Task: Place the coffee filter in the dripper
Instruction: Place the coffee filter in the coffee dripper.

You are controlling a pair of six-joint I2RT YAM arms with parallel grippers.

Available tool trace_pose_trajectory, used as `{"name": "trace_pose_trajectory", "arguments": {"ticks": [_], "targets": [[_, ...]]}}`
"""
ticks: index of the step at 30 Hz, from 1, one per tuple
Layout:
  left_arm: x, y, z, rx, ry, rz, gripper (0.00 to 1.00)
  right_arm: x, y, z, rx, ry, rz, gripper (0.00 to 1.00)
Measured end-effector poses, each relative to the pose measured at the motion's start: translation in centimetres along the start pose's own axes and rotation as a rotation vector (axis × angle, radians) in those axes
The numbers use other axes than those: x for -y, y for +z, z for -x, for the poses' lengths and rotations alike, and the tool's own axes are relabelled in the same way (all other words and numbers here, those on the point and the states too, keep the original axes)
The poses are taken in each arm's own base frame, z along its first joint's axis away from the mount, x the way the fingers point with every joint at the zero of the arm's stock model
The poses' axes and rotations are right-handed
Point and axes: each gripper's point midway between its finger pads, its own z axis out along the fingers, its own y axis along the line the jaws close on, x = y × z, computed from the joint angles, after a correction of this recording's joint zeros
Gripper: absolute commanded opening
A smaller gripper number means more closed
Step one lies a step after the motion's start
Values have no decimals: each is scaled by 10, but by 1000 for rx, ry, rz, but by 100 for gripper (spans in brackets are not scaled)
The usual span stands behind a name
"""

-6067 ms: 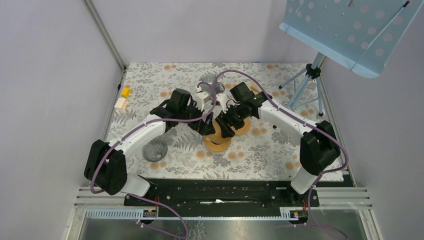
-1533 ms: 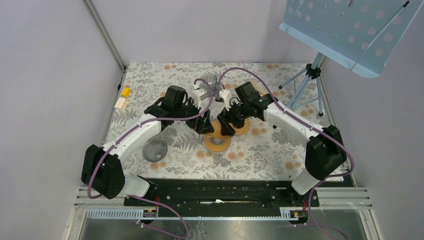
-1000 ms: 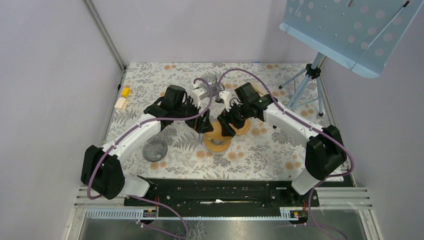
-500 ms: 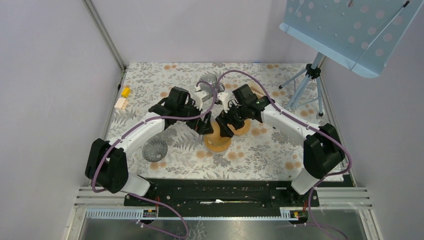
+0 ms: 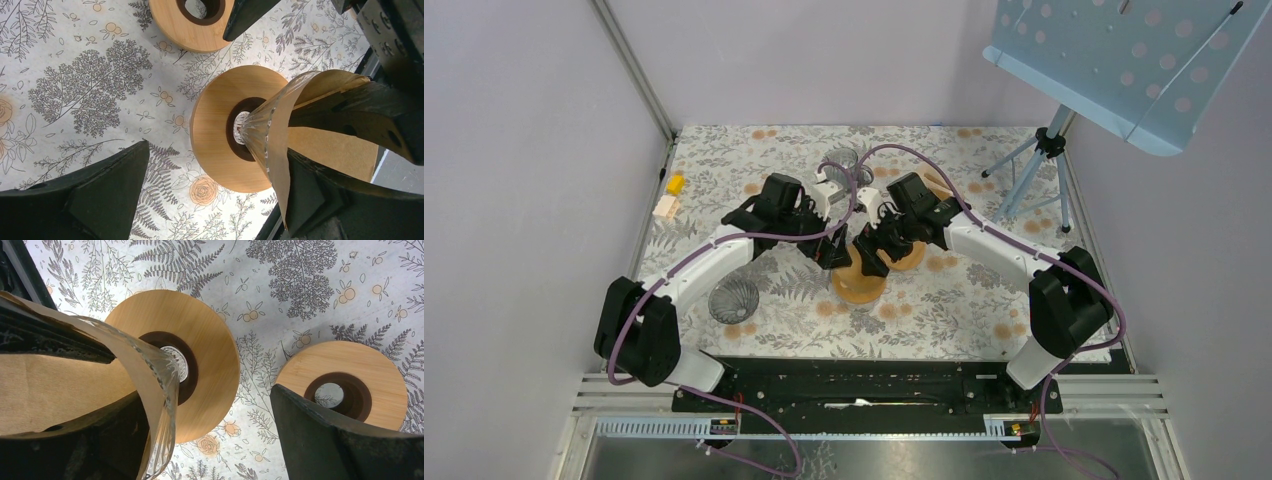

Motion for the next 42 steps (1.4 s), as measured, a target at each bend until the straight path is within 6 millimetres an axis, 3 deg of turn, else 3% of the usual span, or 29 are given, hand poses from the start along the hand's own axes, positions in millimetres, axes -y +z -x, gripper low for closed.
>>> {"name": "trace_pose_trajectory", "arguments": {"ticks": [31, 42], "targets": [[7, -9, -7, -22, 39, -14, 99, -19, -19, 20, 8, 8, 85, 100], [12, -16, 5, -4, 48, -23, 99, -20, -33, 34, 41, -12, 74, 100]]}}
